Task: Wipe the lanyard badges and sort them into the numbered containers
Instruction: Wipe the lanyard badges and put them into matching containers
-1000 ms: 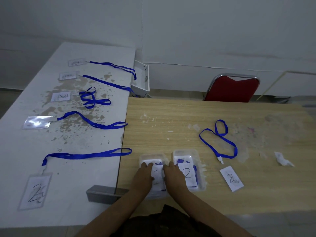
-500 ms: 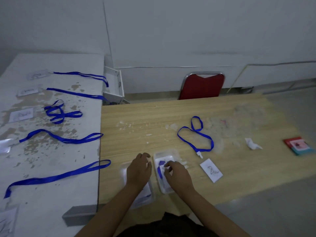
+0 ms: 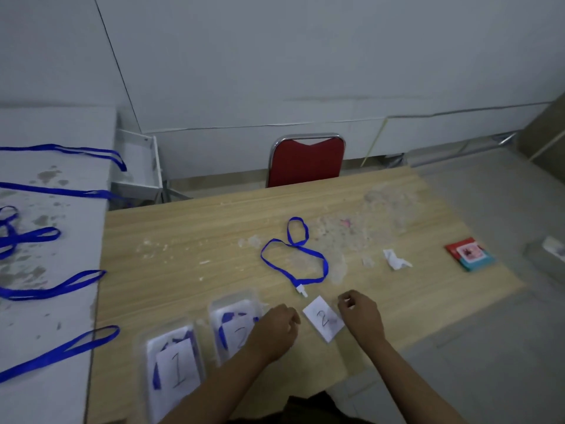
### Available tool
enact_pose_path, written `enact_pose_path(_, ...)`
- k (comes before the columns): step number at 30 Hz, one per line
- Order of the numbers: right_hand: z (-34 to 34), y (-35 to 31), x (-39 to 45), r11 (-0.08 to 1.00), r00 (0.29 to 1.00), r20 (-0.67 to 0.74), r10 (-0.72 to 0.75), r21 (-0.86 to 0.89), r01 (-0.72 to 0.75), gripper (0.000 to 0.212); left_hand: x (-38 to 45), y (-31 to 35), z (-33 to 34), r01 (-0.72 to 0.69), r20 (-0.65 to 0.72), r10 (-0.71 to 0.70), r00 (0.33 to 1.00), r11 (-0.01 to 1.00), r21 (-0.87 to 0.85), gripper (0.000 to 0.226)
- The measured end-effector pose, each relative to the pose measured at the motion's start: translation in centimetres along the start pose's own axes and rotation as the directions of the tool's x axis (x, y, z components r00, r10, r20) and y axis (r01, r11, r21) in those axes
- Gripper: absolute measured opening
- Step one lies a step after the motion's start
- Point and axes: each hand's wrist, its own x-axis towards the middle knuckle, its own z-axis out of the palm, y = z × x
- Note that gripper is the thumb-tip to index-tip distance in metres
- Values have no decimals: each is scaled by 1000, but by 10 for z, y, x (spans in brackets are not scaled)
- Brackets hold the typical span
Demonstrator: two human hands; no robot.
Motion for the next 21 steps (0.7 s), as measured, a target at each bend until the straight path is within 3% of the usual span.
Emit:
enact_pose_path(3,-19,29,38,1000,1000,1,6,-20,-6,14,17,11,33,75,115,-83,990,995,69,30)
enact_pose_path(9,-57,86,117,984,998,58,2,-176,8,28,45,30,92,246,153,-278,948,948,199,62)
enact_pose_path(17,-83,125,177,942,978,203,-39,-320,104,44,65,46,123,411,15,-423,906,888,207,66)
enact_pose_path(21,-84,125,183,979,979,125,-162,-102,175,30,74,60,121,428,-121,-417,901,899,96,52)
